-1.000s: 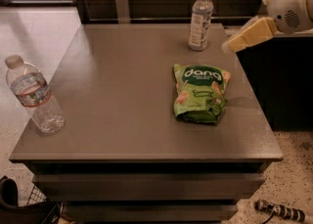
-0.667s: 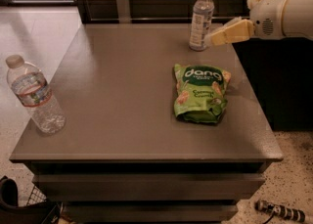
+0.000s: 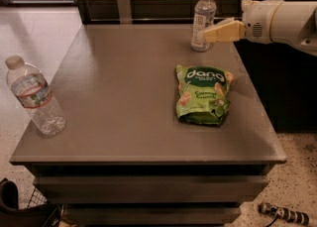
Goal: Move blue plastic bottle near water bottle
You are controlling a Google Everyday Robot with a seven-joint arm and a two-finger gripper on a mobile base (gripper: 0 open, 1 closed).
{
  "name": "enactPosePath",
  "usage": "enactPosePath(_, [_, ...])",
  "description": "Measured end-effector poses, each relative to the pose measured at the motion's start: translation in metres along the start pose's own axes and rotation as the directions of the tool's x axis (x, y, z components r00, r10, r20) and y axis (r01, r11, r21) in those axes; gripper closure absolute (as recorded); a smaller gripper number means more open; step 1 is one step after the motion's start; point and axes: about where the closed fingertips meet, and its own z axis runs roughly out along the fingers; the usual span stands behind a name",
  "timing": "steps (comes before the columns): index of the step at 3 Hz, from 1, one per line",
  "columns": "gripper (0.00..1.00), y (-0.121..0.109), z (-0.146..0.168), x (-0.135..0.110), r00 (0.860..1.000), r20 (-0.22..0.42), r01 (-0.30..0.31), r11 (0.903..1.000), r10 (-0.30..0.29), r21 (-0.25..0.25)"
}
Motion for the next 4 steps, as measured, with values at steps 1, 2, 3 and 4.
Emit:
enactPosePath(1, [0.00, -0.009, 0.017, 0.006, 1.000, 0.007, -0.015, 0.9999, 0.015, -0.001])
enactPosePath(2, [0.00, -0.040, 0.055, 0.021, 0.989, 0.123, -0.078, 0.9969, 0.078, -0.008])
enactPosePath(3, [0.00, -0.064, 0.096, 0.040, 0.970, 0.204, -0.127, 0.9912, 0.132, -0.036])
enactPosePath(4, [0.03, -0.077, 0.125, 0.044, 0.957, 0.248, -0.141, 0.9881, 0.152, -0.061])
